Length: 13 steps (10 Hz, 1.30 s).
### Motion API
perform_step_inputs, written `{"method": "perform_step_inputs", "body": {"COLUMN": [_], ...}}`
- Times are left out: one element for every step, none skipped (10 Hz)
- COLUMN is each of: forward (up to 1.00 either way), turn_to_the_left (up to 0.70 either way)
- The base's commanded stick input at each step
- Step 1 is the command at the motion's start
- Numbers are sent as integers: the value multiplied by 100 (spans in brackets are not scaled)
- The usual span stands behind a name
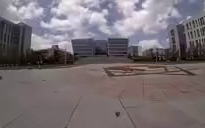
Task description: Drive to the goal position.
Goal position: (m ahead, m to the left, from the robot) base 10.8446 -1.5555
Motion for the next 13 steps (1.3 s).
{"method": "perform_step_inputs", "body": {"forward": [70,70,70,70,70,70,70,70,70,70,70,70,70], "turn_to_the_left": [0,0,0,0,0,0,0,0,0,0,1,3,6]}}
